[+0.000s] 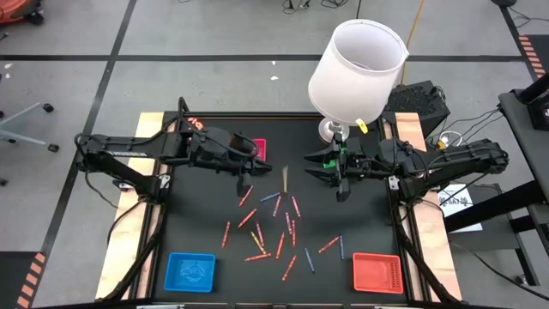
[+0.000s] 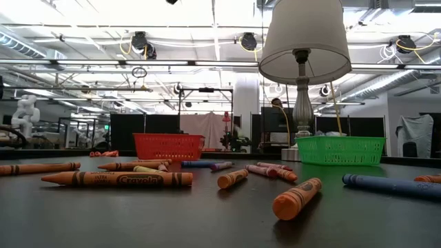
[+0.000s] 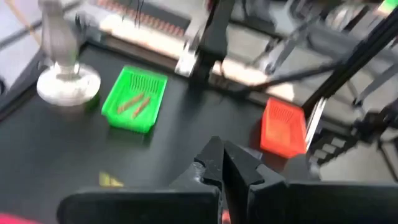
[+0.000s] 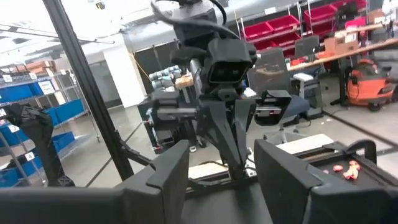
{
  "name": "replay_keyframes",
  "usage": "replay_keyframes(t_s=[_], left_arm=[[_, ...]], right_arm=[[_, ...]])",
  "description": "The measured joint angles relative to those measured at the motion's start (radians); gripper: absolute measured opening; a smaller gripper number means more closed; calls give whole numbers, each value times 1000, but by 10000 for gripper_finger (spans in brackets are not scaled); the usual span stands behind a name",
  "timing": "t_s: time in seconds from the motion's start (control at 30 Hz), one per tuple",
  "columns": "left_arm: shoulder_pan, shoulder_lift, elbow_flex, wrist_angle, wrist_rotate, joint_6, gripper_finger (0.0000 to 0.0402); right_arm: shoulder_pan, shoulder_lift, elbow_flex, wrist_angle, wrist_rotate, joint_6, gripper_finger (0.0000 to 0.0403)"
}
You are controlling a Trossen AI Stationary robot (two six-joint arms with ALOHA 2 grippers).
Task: Sort crayons
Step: Put the yellow crayon into the red basket
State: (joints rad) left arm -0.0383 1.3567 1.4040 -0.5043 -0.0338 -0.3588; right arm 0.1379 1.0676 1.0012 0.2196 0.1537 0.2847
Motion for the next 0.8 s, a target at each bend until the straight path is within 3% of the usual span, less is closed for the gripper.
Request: replay_keyframes(t_s=[0.23,0.47,0.63,0.8], left_arm=[[-1,4,-4,-206,1,-24,31],[6,5,-5,-196,-82,-20,47],[52,20,-5,-152,-112,-26,62],[70,17,-1,-126,-126,-44,70]], right_arm=[[1,0,0,-138,4,171,165],[-2,0,0,-388,97,391,164],[-71,21,24,-510,100,371,164],[-209,147,136,-661,-58,170,164]])
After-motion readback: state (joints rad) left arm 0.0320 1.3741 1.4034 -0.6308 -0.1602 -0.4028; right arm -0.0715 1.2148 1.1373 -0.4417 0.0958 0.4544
